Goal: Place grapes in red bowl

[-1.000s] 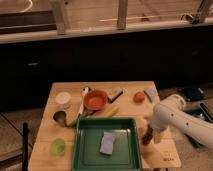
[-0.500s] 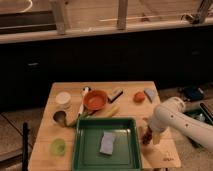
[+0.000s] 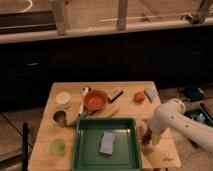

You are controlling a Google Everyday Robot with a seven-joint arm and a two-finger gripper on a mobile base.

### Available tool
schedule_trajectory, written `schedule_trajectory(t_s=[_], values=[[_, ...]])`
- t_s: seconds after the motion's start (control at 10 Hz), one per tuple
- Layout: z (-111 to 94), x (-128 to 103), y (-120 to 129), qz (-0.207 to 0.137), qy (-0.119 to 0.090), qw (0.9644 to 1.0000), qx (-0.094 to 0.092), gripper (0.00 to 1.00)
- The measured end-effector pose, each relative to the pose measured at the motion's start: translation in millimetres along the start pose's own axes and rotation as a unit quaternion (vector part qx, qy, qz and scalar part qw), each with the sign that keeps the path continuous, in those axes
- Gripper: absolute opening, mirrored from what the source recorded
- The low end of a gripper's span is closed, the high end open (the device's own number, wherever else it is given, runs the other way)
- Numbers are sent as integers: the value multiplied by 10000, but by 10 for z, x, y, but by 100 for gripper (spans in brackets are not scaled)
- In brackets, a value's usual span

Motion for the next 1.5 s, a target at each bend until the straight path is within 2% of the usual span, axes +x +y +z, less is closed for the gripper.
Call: schedule_trajectory(t_s=[0.3, 0.5, 0.6, 0.9, 1.2, 1.3, 1.5], values=[[72, -14, 30, -37, -61, 10000, -16, 69], [110, -24, 45, -49, -93, 9999, -26, 69], [122, -28, 53, -40, -113, 9999, -34, 65], [73, -34, 65, 9, -151, 9999, -59, 41], [34, -41, 77, 68, -164, 9998, -59, 27], [-14, -70, 64, 54, -148, 9999, -40, 12], [-161, -137, 16, -35, -113, 9999, 12, 2]])
